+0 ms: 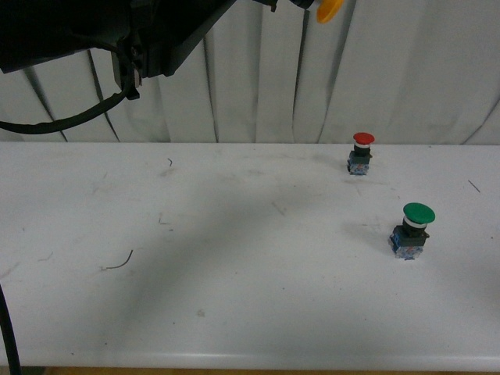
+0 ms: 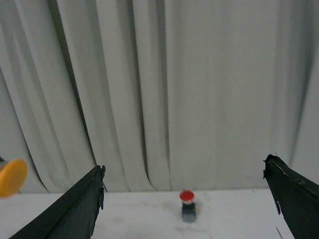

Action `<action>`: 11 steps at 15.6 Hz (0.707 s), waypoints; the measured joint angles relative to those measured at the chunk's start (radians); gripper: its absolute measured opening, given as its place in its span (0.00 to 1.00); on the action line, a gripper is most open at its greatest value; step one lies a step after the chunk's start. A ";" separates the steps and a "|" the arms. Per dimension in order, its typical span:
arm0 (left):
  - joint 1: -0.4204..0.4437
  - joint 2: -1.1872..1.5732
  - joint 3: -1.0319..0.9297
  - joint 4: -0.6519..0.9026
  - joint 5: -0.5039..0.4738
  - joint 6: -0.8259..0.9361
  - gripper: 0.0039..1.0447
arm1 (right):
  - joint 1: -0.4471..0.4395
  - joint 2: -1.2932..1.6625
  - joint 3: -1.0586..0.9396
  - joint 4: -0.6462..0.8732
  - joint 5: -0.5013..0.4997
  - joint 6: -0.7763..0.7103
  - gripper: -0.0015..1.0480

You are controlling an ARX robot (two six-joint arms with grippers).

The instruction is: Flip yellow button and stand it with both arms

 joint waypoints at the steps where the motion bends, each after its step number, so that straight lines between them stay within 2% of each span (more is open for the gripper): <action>1: 0.000 0.000 0.023 -0.022 -0.001 0.001 0.34 | 0.099 0.323 0.239 0.067 -0.006 0.050 0.94; 2: -0.002 0.000 0.027 -0.017 0.000 0.001 0.34 | 0.123 0.338 0.274 0.174 -0.157 0.195 0.94; 3: -0.003 0.000 0.027 -0.014 -0.001 0.001 0.34 | 0.123 0.355 0.274 0.230 -0.214 0.270 0.94; 11: -0.004 0.008 0.027 -0.010 -0.003 0.000 0.34 | 0.122 0.407 0.273 0.256 -0.328 0.456 0.94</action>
